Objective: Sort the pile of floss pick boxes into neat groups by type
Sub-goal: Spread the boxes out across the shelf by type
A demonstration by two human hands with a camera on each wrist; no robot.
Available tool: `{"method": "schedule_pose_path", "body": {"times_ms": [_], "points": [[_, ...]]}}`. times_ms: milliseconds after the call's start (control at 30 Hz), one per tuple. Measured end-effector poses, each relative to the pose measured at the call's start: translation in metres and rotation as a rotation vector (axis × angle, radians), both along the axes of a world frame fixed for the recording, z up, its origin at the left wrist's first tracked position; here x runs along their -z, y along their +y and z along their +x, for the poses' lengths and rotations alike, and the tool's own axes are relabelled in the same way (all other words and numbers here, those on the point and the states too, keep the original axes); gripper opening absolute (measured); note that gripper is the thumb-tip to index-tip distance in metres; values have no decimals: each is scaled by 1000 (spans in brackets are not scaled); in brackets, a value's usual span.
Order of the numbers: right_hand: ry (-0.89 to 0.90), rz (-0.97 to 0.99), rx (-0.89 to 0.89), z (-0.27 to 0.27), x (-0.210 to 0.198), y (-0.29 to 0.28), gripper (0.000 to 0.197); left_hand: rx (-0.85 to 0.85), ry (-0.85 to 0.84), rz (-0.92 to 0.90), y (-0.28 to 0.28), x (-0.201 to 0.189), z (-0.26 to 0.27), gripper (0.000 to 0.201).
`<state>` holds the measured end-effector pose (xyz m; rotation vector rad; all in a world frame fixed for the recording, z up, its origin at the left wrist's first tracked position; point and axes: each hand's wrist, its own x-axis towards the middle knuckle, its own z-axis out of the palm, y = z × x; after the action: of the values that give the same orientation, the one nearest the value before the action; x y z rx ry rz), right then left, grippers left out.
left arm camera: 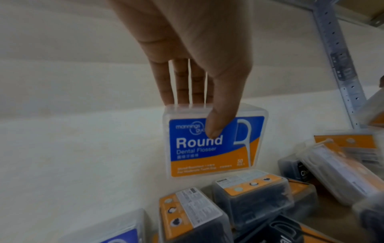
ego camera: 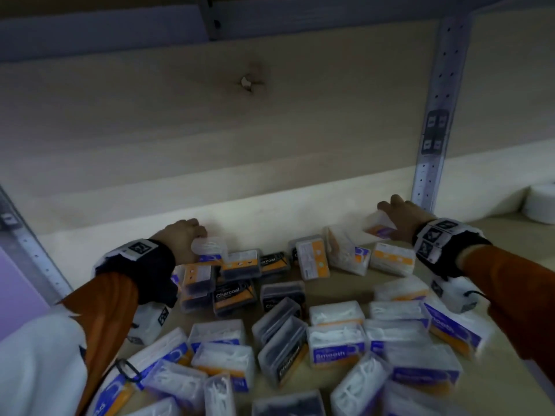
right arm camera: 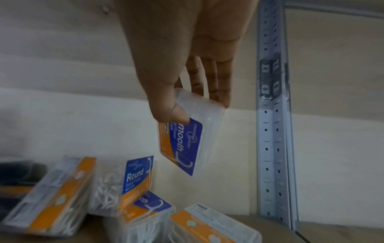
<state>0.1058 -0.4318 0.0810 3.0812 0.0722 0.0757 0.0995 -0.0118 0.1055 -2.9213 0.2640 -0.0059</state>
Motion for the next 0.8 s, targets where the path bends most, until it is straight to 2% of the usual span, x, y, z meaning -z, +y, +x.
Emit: {"method": "schedule_pose_path", "body": {"times_ms": [233,400,600,800], "points": [[-63,127,35,-65,-14,-20,68,-56,17,35,16,-4,-42,52],[-87,139,37,-117,-11,-27,68,-104,25,8,29,2,-67,52],[-95,253,60,-175,1,-33,71,-169,50,-8,43,16,-91,53],[-103,348,106,-211,23,-36,72,-217,51,-29,51,27,-102,53]]}}
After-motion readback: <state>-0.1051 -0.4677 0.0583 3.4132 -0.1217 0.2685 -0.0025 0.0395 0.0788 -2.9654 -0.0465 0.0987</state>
